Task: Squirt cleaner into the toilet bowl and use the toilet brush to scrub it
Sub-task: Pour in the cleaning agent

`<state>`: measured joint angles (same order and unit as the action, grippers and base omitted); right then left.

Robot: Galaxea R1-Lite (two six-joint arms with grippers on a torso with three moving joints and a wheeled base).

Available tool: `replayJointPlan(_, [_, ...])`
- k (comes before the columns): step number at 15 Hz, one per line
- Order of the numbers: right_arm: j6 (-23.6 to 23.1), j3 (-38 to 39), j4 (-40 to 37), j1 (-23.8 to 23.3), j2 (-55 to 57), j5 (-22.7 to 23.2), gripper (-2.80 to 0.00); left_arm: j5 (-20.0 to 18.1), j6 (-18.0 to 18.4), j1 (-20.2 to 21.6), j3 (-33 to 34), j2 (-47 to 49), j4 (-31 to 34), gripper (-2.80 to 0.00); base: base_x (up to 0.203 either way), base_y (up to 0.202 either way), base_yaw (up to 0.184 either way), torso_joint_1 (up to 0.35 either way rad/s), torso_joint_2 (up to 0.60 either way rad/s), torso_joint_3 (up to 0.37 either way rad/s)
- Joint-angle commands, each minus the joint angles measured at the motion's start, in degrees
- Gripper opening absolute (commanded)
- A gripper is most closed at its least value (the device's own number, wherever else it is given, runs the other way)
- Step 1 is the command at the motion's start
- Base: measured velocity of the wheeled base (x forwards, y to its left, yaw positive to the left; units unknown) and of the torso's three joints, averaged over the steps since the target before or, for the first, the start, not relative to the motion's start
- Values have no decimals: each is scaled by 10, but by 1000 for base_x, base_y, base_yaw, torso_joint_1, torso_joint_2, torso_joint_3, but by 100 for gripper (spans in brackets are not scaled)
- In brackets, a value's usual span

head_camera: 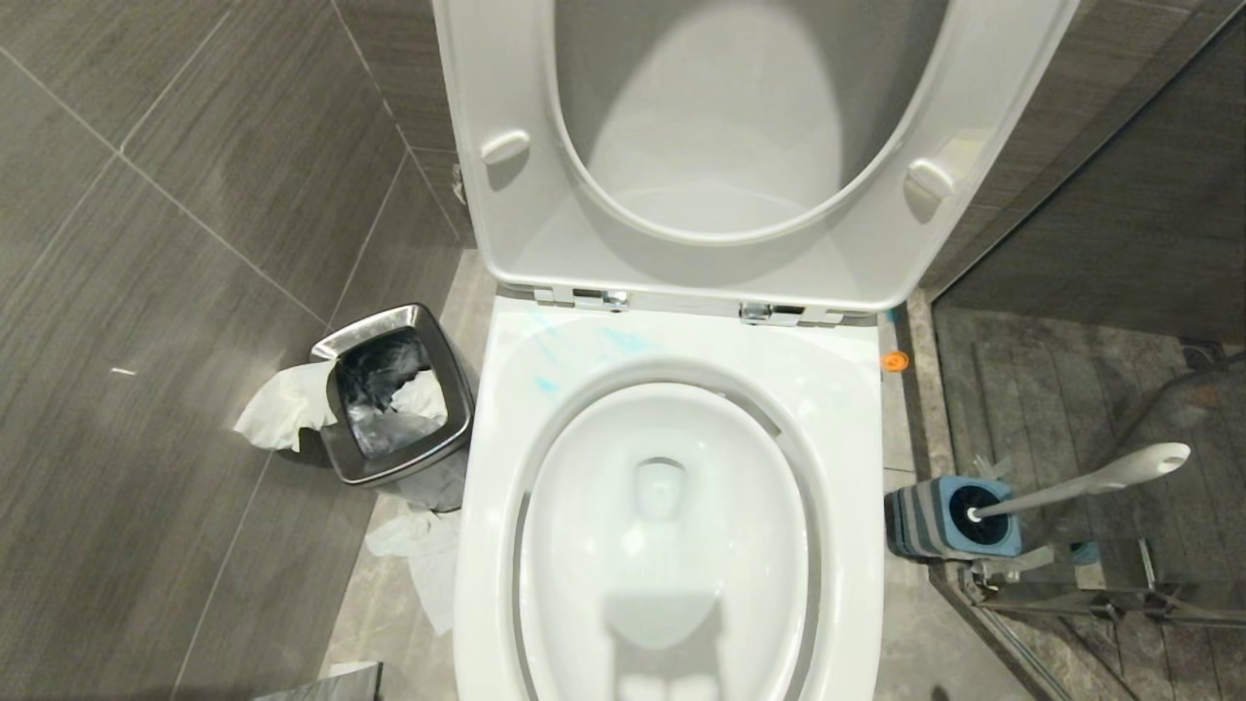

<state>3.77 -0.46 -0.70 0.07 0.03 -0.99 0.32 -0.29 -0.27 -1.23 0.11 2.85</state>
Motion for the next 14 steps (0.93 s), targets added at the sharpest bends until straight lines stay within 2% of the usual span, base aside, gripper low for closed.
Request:
replayJointPlan(1, [0, 0, 0, 0, 3, -1, -280, 0, -1, 0, 0, 0, 1, -280, 0, 0, 0, 1, 3, -202])
replayJointPlan(14, [0, 0, 0, 0, 4, 0, -280, 0, 0, 0, 0, 0, 1, -280, 0, 0, 0, 3, 4, -198])
